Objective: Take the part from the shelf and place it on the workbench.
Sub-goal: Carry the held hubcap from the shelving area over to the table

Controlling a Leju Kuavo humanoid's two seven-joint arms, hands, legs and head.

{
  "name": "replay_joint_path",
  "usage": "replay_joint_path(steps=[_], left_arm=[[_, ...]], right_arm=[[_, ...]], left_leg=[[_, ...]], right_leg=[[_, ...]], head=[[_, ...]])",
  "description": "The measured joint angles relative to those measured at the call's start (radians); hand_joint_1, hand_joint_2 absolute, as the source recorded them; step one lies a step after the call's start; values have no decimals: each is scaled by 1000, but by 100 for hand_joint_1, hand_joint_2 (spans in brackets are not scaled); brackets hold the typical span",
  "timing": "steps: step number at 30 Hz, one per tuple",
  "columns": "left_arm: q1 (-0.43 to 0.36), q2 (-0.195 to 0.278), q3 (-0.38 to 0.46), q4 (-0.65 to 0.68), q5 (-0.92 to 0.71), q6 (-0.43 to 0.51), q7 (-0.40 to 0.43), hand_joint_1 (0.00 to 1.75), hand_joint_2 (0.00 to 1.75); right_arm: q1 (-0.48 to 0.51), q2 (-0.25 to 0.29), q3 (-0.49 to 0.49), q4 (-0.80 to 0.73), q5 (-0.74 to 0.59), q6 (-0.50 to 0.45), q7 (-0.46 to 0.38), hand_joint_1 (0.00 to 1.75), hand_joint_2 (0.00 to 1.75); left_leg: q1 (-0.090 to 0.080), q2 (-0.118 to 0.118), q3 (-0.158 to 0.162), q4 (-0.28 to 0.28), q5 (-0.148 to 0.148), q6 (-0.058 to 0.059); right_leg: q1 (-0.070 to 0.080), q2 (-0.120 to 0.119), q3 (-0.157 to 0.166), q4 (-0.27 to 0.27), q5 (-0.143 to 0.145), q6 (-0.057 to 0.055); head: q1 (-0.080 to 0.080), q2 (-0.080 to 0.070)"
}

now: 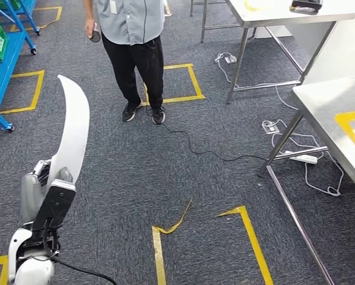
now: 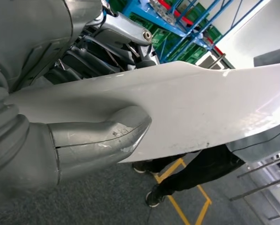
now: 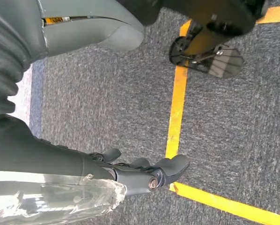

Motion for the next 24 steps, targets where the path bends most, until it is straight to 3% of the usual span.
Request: replay_joint_path(steps=[24], left_arm=[[0,0,0,0,0,0,0,175,175]], right_arm=[[0,0,0,0,0,0,0,0,175]], left_leg=[[0,0,0,0,0,0]], right_leg=[[0,0,0,0,0,0]], head=[[0,0]])
